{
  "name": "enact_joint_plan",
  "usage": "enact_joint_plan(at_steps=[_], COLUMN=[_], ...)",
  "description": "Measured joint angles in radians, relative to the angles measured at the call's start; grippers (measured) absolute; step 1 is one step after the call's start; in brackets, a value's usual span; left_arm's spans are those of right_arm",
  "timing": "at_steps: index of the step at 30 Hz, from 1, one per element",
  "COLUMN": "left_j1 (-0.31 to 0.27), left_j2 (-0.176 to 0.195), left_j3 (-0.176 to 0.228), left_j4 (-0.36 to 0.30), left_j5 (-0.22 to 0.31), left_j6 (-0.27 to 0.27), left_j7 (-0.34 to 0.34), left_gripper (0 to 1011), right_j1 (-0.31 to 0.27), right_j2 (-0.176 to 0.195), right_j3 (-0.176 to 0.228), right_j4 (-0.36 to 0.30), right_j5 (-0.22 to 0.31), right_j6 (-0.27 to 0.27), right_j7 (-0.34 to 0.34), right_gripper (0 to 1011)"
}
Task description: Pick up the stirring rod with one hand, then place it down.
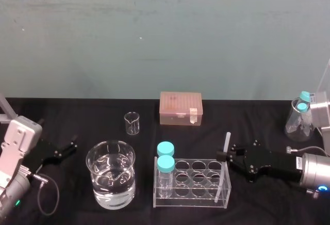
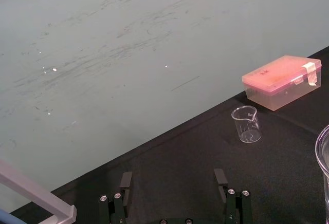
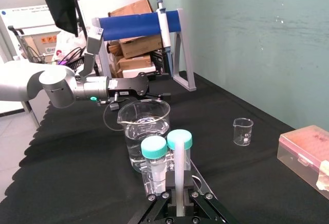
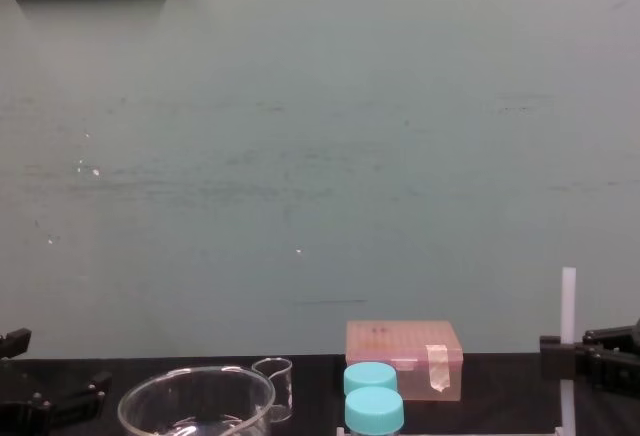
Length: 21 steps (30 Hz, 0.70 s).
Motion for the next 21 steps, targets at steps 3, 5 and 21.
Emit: enact_joint_plan(at_steps=[3, 5, 21], left_j1=[0.0, 0.0, 0.0], left_j2=[0.0, 0.0, 0.0], left_j3=[0.0, 0.0, 0.0], left_j4=[0.0, 0.0, 0.0], left_j5=[0.0, 0.0, 0.0], left_j6=[0.0, 0.0, 0.0], left_j7=[0.0, 0.0, 0.0], left_gripper=[1005, 1005, 1005], right_j1=[0.0, 0.0, 0.001], right_j2=[0.0, 0.001, 0.002], right_j3=[0.0, 0.0, 0.0], right_j4=[0.0, 0.0, -0.001], right_j5=[-0.001, -0.002, -0.001], right_j6=[0.0, 0.0, 0.001], right_j7=[-0.001, -0.001, -0.002], right_gripper=[124, 178, 705])
